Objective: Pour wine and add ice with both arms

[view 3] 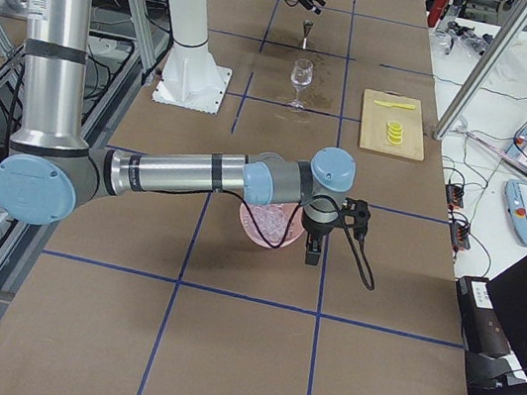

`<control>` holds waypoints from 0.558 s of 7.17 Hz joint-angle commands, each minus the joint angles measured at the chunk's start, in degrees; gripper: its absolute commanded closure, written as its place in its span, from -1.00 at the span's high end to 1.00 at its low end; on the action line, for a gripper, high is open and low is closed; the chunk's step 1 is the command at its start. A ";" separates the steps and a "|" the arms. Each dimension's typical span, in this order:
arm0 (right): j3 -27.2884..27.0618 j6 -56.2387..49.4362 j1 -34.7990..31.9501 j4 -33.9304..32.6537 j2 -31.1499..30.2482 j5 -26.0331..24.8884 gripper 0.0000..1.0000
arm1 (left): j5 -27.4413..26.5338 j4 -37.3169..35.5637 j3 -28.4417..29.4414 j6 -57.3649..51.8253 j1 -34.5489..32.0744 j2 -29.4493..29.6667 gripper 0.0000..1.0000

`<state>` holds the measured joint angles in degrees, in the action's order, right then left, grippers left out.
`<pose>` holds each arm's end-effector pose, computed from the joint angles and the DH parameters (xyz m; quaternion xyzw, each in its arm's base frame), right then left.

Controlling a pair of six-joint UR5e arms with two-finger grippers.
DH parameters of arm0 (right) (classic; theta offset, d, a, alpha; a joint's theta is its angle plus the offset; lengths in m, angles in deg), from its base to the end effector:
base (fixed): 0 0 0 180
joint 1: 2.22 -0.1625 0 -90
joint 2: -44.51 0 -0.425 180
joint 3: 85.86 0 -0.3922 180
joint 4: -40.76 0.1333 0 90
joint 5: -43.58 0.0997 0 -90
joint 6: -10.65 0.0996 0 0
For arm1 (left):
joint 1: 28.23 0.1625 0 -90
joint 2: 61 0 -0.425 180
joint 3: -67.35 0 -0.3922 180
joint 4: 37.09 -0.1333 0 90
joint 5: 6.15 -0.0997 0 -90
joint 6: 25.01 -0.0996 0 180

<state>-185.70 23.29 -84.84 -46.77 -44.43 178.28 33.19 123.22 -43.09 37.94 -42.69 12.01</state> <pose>-0.0023 -0.5103 0.5591 0.0404 -0.3906 -0.0021 0.9197 0.2920 -0.2925 0.4673 0.5122 0.3860 -0.1759 0.7468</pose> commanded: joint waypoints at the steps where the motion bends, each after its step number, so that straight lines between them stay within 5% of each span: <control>1: 0.17 -0.07 0.00 -0.01 0.00 -0.06 1.00 | -9.42 -0.53 0.14 0.15 6.27 -0.07 0.98; 4: 0.78 -0.15 0.00 -0.01 0.18 -0.14 1.00 | -13.67 -0.44 4.34 0.50 9.01 0.45 0.98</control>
<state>-185.30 23.24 -84.84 -46.78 -44.33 178.15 20.78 122.72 -40.53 38.35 -34.55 12.15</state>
